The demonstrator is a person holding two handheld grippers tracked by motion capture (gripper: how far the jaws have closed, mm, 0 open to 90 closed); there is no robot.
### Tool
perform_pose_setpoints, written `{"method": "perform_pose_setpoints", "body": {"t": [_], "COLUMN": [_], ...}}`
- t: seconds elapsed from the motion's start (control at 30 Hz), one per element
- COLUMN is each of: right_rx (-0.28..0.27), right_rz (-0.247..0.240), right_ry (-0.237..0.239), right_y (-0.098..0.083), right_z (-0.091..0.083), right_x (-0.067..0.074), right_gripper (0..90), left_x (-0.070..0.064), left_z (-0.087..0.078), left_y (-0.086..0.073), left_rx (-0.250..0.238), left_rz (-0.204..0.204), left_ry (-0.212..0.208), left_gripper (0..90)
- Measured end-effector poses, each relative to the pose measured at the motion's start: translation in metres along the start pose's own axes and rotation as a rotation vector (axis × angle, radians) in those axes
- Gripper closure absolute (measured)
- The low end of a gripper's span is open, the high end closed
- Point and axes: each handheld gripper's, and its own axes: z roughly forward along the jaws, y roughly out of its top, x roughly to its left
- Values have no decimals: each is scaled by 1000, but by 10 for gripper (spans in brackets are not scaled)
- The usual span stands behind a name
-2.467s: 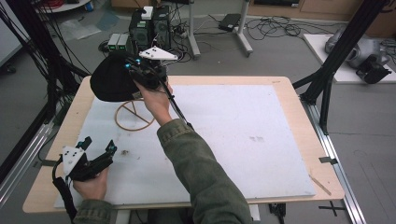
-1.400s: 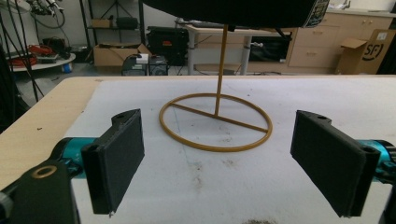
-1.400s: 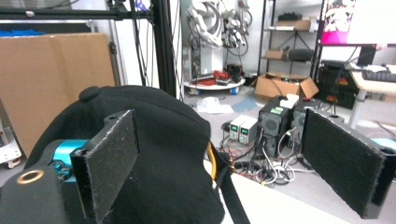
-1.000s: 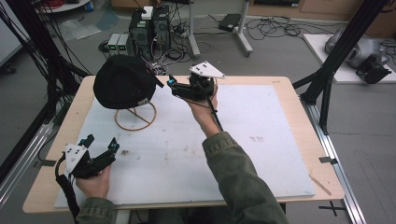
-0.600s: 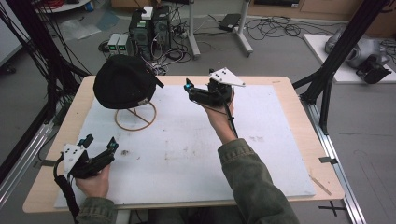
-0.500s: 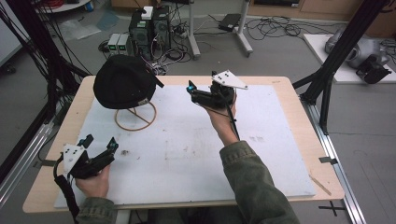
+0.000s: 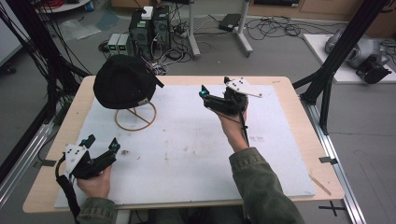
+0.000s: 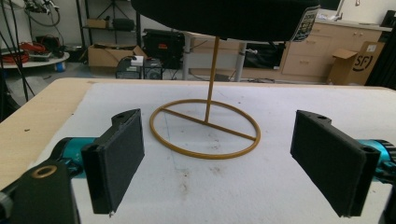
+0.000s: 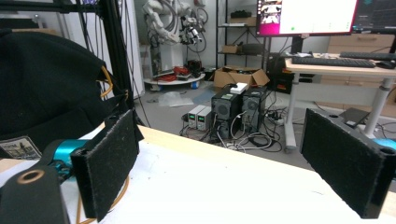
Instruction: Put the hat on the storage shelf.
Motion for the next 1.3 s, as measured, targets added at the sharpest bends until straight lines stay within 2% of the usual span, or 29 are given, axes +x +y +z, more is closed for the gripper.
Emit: {"method": "perform_pose_setpoints", "body": {"t": [0.17, 0.47, 0.5, 0.6, 0.77, 1.03, 1.1, 1.3], "right_rx": [-1, -4, -5, -14, 5, 1, 14, 5], "right_rz": [14, 9, 28, 25, 21, 37, 45, 43], "right_ry": [-34, -75, -87, -97, -128, -150, -156, -179], "right_y": [-8, -21, -26, -33, -47, -63, -66, -71], "right_z": [-12, -31, -38, -45, -61, -77, -80, -89], "right_x": [-10, -25, -29, -33, -42, -56, -58, -63], "right_gripper": [110, 110, 110, 110, 110, 111, 110, 110], "left_x": [-1, -2, -2, -1, -3, -5, -5, -6], "left_z": [2, 4, 3, 3, 3, 4, 4, 5], "left_y": [-1, -1, -1, -1, -1, -1, -1, -1], "left_rx": [3, 4, 8, 7, 7, 9, 7, 9], "left_rz": [-7, -8, -8, -13, -12, -8, -7, -6], "left_ry": [-7, -15, -17, -15, -18, -27, -29, -29], "left_gripper": [176, 176, 176, 176, 176, 176, 176, 176]}}
